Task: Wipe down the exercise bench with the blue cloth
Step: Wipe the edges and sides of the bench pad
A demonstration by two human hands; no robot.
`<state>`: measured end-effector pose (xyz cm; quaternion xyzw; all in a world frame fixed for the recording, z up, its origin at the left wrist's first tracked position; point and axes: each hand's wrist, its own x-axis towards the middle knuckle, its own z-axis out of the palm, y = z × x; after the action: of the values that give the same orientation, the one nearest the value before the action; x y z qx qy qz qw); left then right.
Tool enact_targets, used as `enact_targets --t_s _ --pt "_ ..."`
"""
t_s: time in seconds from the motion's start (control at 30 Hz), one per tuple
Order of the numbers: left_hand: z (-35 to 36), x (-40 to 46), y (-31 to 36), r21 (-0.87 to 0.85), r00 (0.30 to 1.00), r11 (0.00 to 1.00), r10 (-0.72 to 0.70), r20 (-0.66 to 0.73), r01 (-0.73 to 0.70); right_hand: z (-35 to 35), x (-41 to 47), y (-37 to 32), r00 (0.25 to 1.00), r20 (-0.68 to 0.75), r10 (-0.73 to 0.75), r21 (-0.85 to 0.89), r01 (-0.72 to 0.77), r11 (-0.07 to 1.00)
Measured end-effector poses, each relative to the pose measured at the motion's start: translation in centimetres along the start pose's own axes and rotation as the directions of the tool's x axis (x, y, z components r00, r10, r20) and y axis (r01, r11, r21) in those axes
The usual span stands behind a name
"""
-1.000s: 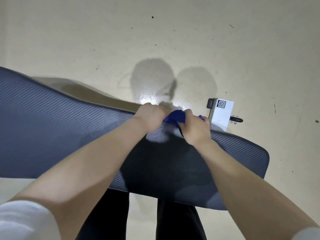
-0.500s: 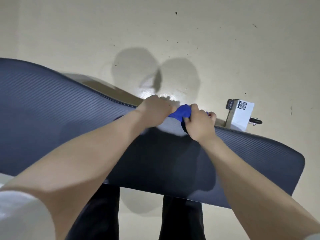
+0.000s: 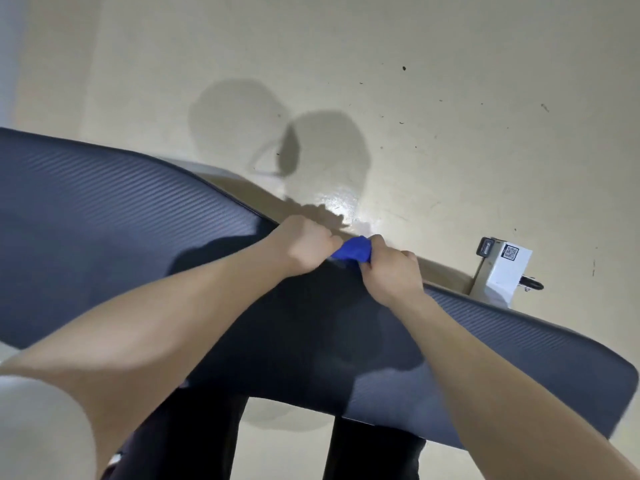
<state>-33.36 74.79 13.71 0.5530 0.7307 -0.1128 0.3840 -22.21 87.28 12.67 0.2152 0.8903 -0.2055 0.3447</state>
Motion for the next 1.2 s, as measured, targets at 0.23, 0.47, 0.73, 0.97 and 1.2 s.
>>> enact_targets --t_s 0.23,0.47,0.73,0.97,1.2 --pt "1.6 -6.3 -13.0 0.029 0.971 0.973 -0.224 -0.079 0.227 1.3 4.3 -14.9 0.987 -0.117 -0.114 0.126 0.129 0.984" --pt "1.2 -5.1 -8.5 -0.054 0.992 0.996 -0.082 -0.099 0.077 -1.1 1.3 -9.0 0.995 -0.012 -0.100 0.015 0.100 0.995" --pt "2.0 -8.0 -16.5 -0.027 0.957 0.962 -0.272 -0.100 0.270 1.5 5.8 -17.6 0.990 -0.094 -0.105 0.314 0.130 0.940" --pt "2.2 -5.2 -10.5 -0.137 0.983 0.980 -0.156 -0.092 0.143 0.3 4.8 -10.7 0.999 0.030 -0.029 0.362 0.017 0.932" --pt "2.9 -8.8 -17.7 -0.171 0.907 0.907 -0.406 -0.111 0.385 1.3 7.7 -20.1 0.986 -0.113 -0.121 0.388 0.156 0.908"
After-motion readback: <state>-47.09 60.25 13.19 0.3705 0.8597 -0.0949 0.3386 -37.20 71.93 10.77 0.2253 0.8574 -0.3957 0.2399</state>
